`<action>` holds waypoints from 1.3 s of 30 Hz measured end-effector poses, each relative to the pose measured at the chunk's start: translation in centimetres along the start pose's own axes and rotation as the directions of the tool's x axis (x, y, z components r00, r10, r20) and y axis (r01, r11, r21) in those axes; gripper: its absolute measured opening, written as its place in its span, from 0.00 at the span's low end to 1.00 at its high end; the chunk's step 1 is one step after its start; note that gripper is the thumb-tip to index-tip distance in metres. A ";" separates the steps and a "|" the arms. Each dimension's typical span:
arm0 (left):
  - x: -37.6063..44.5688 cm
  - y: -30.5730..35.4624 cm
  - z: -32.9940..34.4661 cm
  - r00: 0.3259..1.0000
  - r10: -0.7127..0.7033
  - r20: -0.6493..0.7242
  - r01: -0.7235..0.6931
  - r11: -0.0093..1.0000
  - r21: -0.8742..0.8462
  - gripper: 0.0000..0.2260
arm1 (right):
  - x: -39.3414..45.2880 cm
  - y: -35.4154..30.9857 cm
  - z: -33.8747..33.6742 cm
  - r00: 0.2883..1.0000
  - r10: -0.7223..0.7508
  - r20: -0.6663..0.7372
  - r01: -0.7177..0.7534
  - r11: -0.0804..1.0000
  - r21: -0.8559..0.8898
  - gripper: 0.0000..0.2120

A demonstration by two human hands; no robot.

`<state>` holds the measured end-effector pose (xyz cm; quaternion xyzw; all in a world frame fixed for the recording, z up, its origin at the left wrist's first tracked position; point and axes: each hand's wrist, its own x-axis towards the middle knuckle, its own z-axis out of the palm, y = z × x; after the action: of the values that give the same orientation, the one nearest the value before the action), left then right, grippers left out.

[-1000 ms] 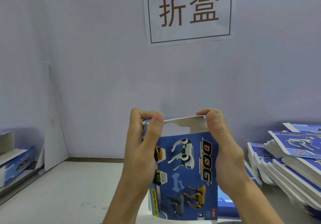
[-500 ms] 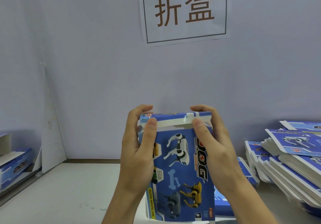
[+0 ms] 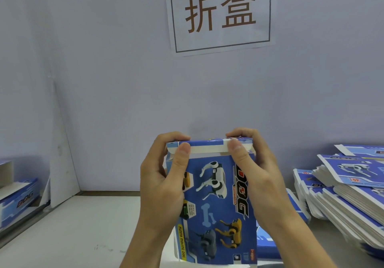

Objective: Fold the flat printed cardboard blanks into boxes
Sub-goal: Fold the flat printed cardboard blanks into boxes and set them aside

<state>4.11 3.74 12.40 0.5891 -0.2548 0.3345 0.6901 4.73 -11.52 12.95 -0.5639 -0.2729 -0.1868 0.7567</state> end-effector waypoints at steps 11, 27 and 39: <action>0.2 -0.4 -0.8 0.990 -0.112 0.087 0.128 0.970 -0.207 0.09 | 0.0 0.9 -1.0 1.000 0.005 0.008 -0.006 0.988 0.154 0.03; 0.4 -0.3 -0.7 0.995 -0.013 0.104 0.004 0.996 0.087 0.07 | -0.2 0.5 -1.2 1.000 -0.012 -0.007 0.012 0.995 0.099 0.02; 1.3 -1.0 -2.0 0.931 -0.083 -0.355 0.068 0.996 -0.056 0.14 | -0.2 1.2 0.7 0.924 -0.322 -0.209 0.218 0.888 -0.405 0.10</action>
<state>5.62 5.80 12.39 0.5129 -0.1094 0.4037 0.7497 5.14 -10.49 12.06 -0.6232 -0.2027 -0.4148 0.6313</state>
